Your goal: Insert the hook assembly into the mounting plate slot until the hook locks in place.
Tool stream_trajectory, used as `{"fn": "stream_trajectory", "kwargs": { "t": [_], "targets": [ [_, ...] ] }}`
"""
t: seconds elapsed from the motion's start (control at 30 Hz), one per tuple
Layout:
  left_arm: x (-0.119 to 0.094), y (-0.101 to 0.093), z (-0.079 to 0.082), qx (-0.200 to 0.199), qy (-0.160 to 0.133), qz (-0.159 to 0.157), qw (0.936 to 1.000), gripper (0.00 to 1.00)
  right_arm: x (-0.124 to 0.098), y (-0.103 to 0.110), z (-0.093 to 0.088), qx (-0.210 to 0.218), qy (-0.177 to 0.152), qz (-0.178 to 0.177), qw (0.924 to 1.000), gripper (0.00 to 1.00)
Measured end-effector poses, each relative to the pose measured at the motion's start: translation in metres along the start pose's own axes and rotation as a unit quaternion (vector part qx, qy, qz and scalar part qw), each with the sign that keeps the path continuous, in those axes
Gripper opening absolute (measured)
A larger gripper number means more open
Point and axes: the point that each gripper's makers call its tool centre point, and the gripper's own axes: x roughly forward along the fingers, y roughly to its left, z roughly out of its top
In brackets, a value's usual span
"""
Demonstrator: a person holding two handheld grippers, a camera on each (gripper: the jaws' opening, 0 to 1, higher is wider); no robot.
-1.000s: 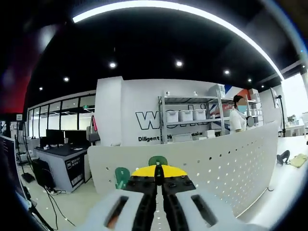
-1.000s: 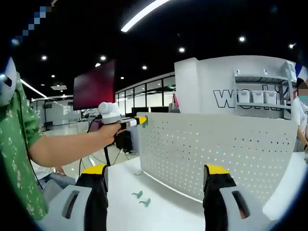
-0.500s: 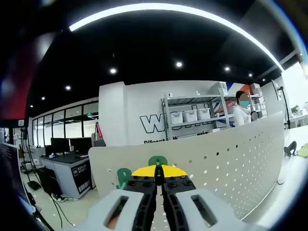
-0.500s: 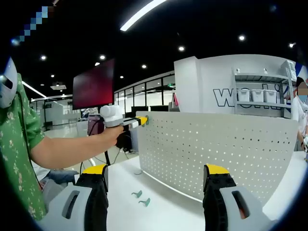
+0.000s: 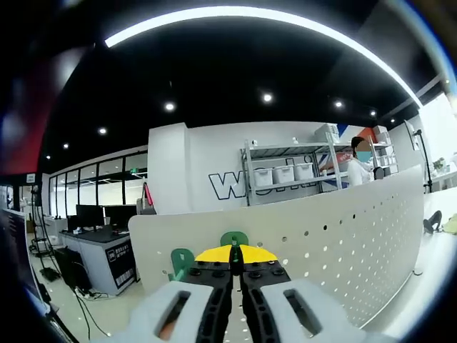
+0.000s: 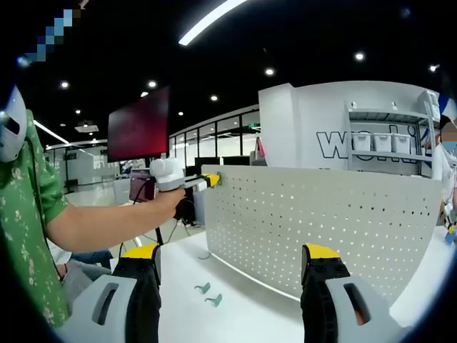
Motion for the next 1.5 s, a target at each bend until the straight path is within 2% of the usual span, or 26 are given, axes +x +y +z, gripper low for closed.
{"fn": "stream_trajectory", "kwargs": {
  "t": [1.5],
  "targets": [
    [0.0060,0.0007,-0.0089,0.000,0.002,0.002,1.0000,0.02,0.0032,-0.0012,-0.0028,0.001,0.009,0.002,1.0000,0.81]
  ]
}}
